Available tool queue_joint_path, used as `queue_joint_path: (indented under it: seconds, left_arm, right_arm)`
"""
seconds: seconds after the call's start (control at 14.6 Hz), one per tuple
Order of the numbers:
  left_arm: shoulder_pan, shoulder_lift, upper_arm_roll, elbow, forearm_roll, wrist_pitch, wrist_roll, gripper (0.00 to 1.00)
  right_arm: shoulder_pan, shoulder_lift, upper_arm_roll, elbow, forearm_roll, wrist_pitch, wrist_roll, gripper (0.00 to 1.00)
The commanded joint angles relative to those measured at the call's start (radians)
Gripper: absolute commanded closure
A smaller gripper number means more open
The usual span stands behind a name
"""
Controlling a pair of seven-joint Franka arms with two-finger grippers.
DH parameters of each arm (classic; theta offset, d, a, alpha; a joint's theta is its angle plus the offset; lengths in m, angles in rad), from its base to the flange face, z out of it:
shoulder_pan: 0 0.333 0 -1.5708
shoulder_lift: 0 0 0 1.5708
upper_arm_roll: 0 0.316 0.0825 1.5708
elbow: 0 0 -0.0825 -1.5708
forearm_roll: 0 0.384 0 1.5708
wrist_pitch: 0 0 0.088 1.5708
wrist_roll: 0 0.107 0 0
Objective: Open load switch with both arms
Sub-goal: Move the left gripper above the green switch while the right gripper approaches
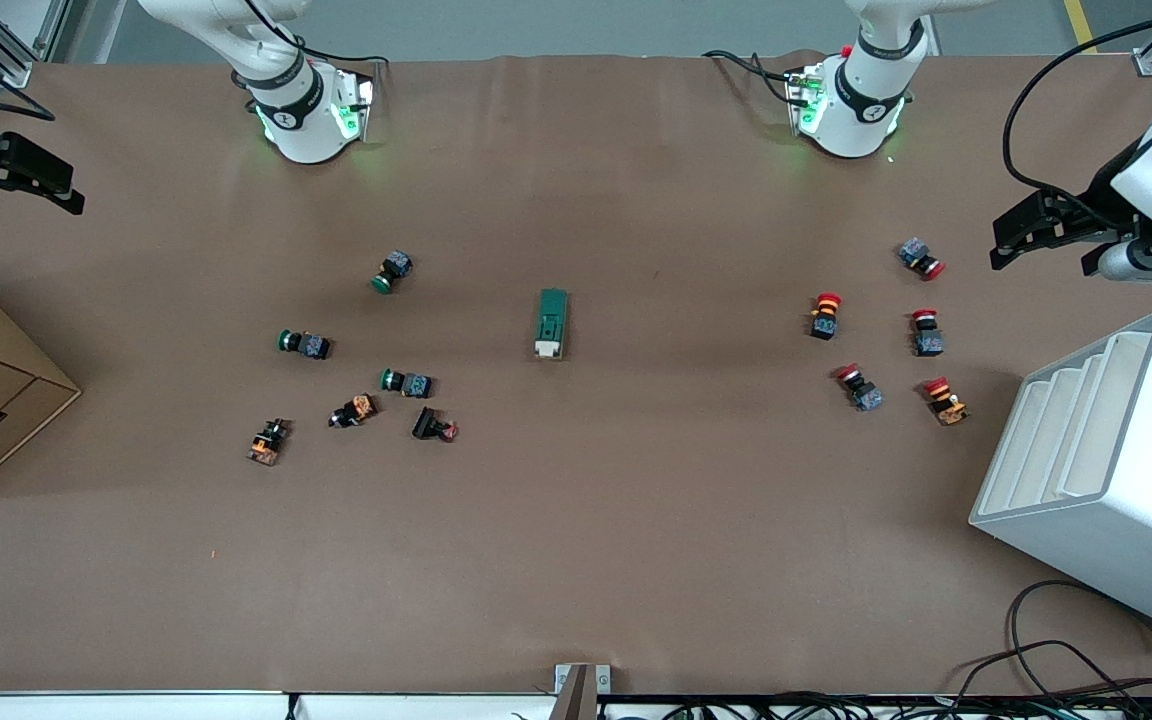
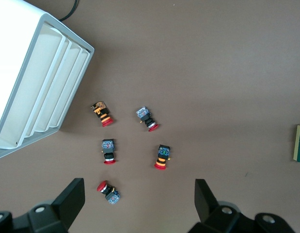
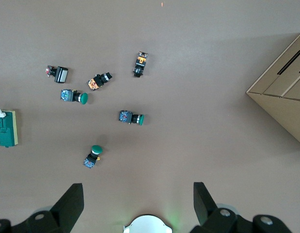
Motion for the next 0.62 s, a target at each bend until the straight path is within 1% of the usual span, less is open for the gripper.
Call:
queue_joint_path:
  seconds: [0.0, 0.14, 0.34, 0.48, 0.55]
  left_arm:
    - [0.002, 0.005, 0.001, 0.019, 0.004, -0.013, -0.004, 0.00]
    - [0.005, 0.006, 0.003, 0.025, 0.013, -0.013, -0.002, 0.00]
    - [0.002, 0.003, -0.003, 0.050, 0.076, -0.016, 0.015, 0.00]
    - [-0.004, -0.010, -0.011, 0.050, 0.062, -0.016, 0.003, 0.00]
    - [-0.024, -0.001, -0.018, 0.048, 0.061, -0.008, -0.007, 0.00]
  right_arm:
    - [-0.008, -0.017, 0.004, -0.017, 0.001, -0.002, -0.012, 0.00]
    - [-0.008, -0.017, 0.004, -0.016, 0.001, -0.002, -0.012, 0.00]
    - [-0.008, -0.015, 0.004, -0.014, 0.001, -0.002, -0.012, 0.00]
    - [-0.008, -0.015, 0.004, -0.013, 0.001, -0.002, -0.012, 0.00]
    - [-0.008, -0.015, 0.004, -0.009, 0.001, -0.002, -0.010, 0.00]
